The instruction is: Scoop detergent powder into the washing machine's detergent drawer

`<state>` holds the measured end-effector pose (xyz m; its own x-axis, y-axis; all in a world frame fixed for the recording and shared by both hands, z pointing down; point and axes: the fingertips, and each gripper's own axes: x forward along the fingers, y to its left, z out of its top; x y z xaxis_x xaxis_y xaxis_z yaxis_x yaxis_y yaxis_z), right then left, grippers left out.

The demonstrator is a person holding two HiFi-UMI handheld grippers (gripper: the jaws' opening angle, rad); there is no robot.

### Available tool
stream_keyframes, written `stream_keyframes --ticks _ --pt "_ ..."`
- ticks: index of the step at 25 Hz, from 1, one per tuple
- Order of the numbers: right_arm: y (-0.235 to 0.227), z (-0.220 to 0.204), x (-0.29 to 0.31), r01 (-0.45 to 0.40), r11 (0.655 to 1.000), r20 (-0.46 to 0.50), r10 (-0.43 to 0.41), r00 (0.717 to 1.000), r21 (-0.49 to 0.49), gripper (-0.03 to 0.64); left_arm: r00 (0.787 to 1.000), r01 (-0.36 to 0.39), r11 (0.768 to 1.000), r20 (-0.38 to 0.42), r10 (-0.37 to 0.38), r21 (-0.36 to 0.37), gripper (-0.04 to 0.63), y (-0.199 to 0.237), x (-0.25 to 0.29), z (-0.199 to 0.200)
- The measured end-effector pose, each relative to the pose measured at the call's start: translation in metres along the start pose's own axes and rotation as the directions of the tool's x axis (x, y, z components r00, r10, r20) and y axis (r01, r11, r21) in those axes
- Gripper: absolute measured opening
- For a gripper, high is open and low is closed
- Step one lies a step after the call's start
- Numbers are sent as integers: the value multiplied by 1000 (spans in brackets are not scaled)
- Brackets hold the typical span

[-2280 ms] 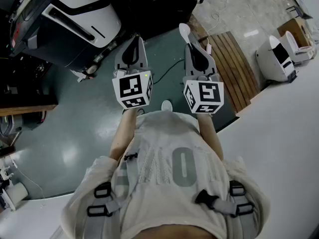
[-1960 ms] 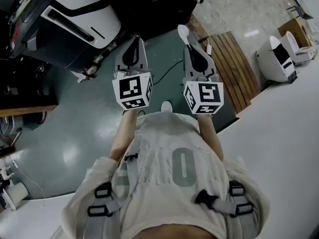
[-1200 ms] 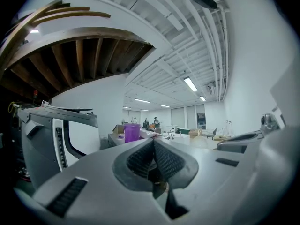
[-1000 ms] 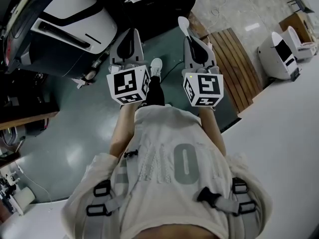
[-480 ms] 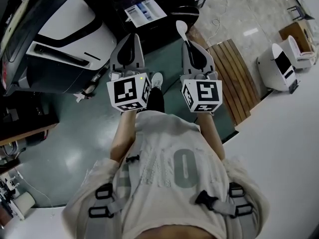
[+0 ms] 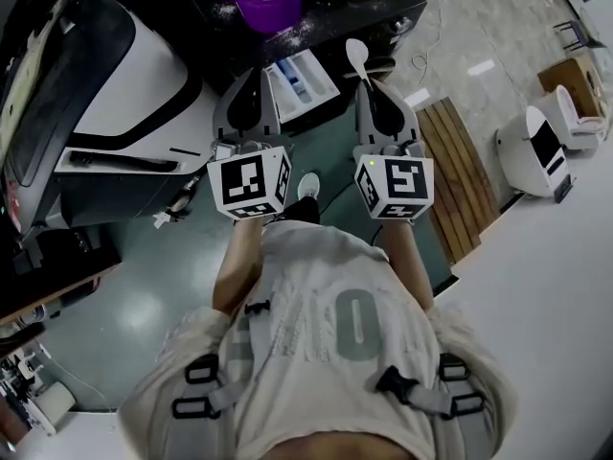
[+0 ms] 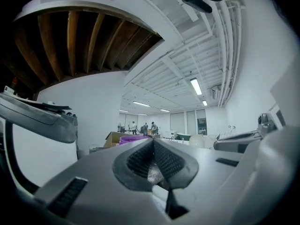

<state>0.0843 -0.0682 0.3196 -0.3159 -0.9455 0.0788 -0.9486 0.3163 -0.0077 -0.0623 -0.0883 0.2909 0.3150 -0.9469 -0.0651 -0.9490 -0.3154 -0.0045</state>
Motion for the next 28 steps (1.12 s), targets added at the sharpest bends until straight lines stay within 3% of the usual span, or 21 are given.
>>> stream_keyframes --ticks 9,22,28 --pt "3 8 78 -20 1000 -29 20 999 10 3 1000 -6 1000 -17 6 -14 20 45 67 0" --pt "-8 12 115 -58 997 -16 59 998 57 3 999 -22 999 -26 21 -26 20 43 96 -4" --pt "-18 11 122 -82 995 -7 83 997 61 3 997 -70 998 -17 70 -5 20 45 101 -2"
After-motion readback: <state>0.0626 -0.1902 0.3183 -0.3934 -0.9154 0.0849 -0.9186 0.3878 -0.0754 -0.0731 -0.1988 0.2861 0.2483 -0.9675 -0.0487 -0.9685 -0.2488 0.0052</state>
